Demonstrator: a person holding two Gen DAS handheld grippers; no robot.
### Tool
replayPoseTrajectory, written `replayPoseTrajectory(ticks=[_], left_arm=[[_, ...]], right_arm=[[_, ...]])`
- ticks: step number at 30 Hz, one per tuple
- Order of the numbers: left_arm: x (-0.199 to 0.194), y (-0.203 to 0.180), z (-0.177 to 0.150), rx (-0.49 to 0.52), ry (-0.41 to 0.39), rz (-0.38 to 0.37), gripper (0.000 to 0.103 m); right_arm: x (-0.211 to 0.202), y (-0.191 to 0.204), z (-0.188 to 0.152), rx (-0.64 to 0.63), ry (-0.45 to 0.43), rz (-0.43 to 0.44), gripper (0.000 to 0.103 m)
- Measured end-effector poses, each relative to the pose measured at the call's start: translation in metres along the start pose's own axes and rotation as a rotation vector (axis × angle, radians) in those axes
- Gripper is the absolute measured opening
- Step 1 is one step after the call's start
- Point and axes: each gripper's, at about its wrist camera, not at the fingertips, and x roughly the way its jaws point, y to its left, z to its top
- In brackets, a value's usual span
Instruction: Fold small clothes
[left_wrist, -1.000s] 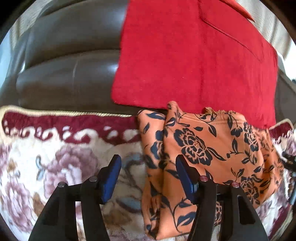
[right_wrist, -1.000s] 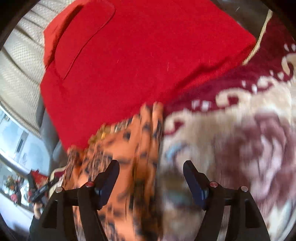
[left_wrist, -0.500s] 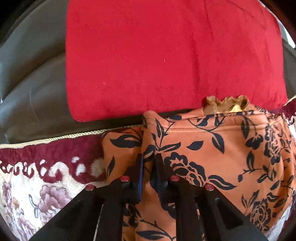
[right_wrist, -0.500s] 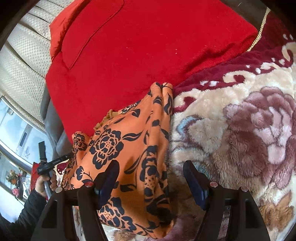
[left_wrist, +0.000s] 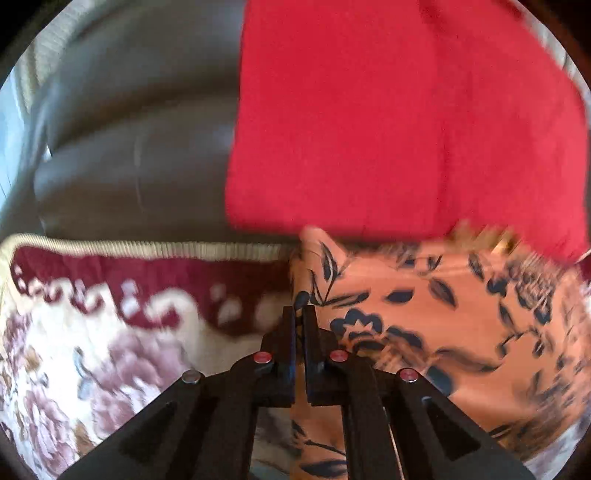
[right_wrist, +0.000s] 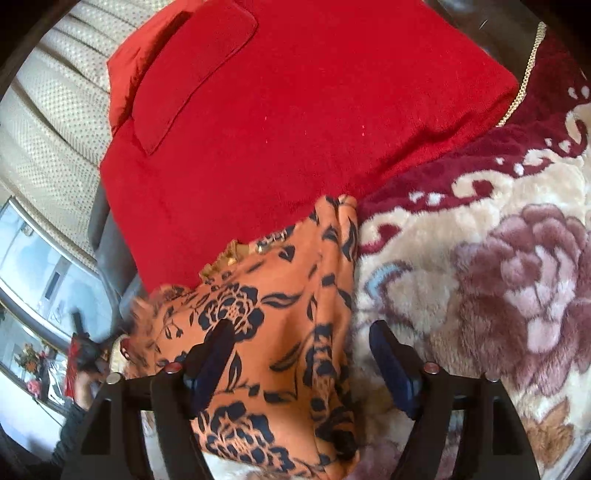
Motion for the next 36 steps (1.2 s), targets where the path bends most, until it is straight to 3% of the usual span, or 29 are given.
replayPoseTrajectory(ticks=[3,7,12,13,14,15,19,23,25,27,28,30,31,32,33,34,36], left_arm=[[0.005,0.004,-0.008,-0.025,-0.014,-0.011,0.005],[0.003,0.003,-0.009,-0.023,-0.006,-0.014,0.005],[0.004,0.003,-0.008,-0.012,-0.008,-0.009,0.005],[0.003,0.002,-0.007,-0.007,-0.009,-0.007,0.005],[-0.001,0.002,-0.008,-0.003,-0.012,-0.006,0.005],[-0.005,0.001,-0.007,0.002,-0.025,-0.004,0.004],[-0.036,-0.004,-0.004,0.032,-0.133,0.004,0.003],[-0.065,-0.009,0.005,0.036,-0.264,0.009,0.003],[-0.045,-0.008,0.011,0.016,-0.226,0.02,0.003],[0.004,-0.005,0.011,-0.023,-0.049,0.034,0.004],[0.015,-0.005,0.006,-0.026,-0.015,0.036,0.004],[0.006,-0.008,-0.001,-0.001,-0.062,0.022,0.004],[-0.001,-0.01,-0.004,0.019,-0.085,0.005,0.004],[-0.005,-0.011,-0.005,0.043,-0.094,0.002,0.004],[-0.007,-0.011,-0.005,0.055,-0.094,0.009,0.004],[-0.008,-0.01,-0.004,0.053,-0.093,0.003,0.004],[-0.008,-0.006,-0.002,0.022,-0.091,-0.015,0.004]], right_arm=[[0.006,0.006,0.019,-0.009,0.015,0.028,0.086],[0.028,0.017,0.049,-0.089,0.027,-0.05,0.086],[0.081,0.028,0.059,-0.222,0.14,-0.19,0.085],[0.091,0.029,0.057,-0.245,0.166,-0.219,0.081],[0.096,0.03,0.055,-0.259,0.181,-0.235,0.058],[0.099,0.031,0.052,-0.282,0.193,-0.286,0.023],[0.08,0.055,0.047,-0.4,0.125,-0.394,0.01],[0.044,0.073,0.063,-0.454,-0.024,-0.453,0.009],[0.045,0.058,0.078,-0.397,-0.041,-0.484,0.009],[0.063,0.032,0.087,-0.327,0.008,-0.485,0.009],[0.071,0.018,0.089,-0.266,0.039,-0.436,0.009],[0.063,-0.006,0.08,-0.084,0.049,-0.249,0.015],[0.055,-0.01,0.075,-0.048,0.028,-0.181,0.025],[0.048,-0.013,0.072,-0.037,0.016,-0.149,0.067],[0.041,-0.014,0.07,-0.027,-0.006,-0.129,0.101],[0.035,-0.013,0.07,-0.026,-0.038,-0.112,0.101],[0.033,-0.007,0.073,-0.061,-0.022,-0.072,0.099]])
